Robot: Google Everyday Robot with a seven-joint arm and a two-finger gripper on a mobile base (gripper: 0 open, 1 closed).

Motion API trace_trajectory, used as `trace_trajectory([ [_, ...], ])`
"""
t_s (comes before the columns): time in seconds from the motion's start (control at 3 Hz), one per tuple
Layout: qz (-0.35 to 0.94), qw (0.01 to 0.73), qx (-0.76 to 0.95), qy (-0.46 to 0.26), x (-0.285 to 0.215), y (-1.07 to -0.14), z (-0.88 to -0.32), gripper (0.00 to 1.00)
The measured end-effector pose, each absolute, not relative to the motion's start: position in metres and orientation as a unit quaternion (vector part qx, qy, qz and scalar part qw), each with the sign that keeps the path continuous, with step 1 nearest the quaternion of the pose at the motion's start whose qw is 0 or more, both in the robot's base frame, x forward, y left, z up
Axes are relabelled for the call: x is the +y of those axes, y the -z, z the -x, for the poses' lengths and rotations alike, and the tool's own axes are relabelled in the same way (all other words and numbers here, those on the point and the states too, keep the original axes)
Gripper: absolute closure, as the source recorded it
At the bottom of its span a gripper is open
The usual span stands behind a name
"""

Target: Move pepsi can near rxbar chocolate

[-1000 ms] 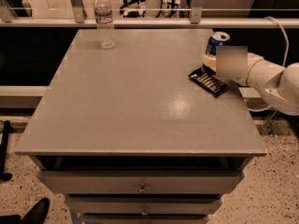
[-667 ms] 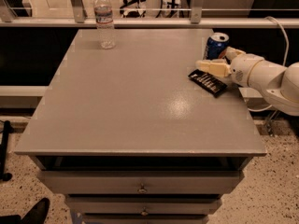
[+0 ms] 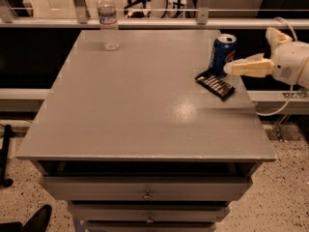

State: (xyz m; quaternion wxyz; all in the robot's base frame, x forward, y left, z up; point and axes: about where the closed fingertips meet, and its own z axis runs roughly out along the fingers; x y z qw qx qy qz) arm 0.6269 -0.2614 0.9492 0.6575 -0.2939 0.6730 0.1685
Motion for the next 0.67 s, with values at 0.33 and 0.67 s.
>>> trace_trajectory([
  [0.33,0.321,0.654,0.664,-0.165,-0.287,-0.985,-0.574,0.00],
  [0.67,0.352,0.639,0.655,-0.195,-0.270,-0.982,-0.556,0.00],
])
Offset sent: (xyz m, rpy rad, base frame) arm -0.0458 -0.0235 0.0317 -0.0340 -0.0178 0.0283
